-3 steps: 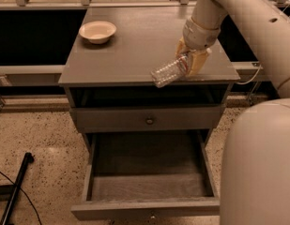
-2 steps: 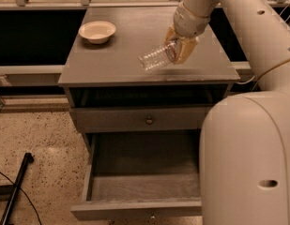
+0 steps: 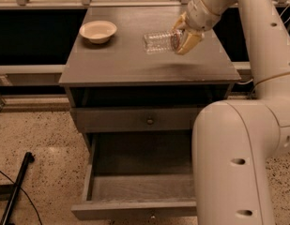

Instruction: Pick water bottle from middle drawer and place on counter

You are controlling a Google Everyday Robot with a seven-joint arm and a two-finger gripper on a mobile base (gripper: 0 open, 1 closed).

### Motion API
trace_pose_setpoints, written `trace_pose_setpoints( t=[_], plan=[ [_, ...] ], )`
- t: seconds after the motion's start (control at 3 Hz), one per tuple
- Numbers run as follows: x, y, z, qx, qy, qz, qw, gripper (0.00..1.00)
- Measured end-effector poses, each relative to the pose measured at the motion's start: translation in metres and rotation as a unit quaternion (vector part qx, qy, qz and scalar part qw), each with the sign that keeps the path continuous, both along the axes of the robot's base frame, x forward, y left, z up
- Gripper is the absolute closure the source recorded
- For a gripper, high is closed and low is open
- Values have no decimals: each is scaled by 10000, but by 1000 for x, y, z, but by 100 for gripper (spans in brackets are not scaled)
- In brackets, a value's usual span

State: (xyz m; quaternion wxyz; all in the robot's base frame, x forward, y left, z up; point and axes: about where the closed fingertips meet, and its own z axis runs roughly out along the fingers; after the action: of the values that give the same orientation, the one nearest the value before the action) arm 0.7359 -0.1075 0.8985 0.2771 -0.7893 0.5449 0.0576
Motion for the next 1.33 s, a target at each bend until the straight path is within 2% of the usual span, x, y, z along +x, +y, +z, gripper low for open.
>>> trace_pose_setpoints(
  t=[0.33, 0.67, 1.33],
  plan=[
    [7, -1, -22, 533, 334, -263, 9977, 90],
    [13, 6, -38, 660, 579, -395, 9954, 72],
    [30, 17, -42, 830, 424, -531, 9942, 26]
  ],
)
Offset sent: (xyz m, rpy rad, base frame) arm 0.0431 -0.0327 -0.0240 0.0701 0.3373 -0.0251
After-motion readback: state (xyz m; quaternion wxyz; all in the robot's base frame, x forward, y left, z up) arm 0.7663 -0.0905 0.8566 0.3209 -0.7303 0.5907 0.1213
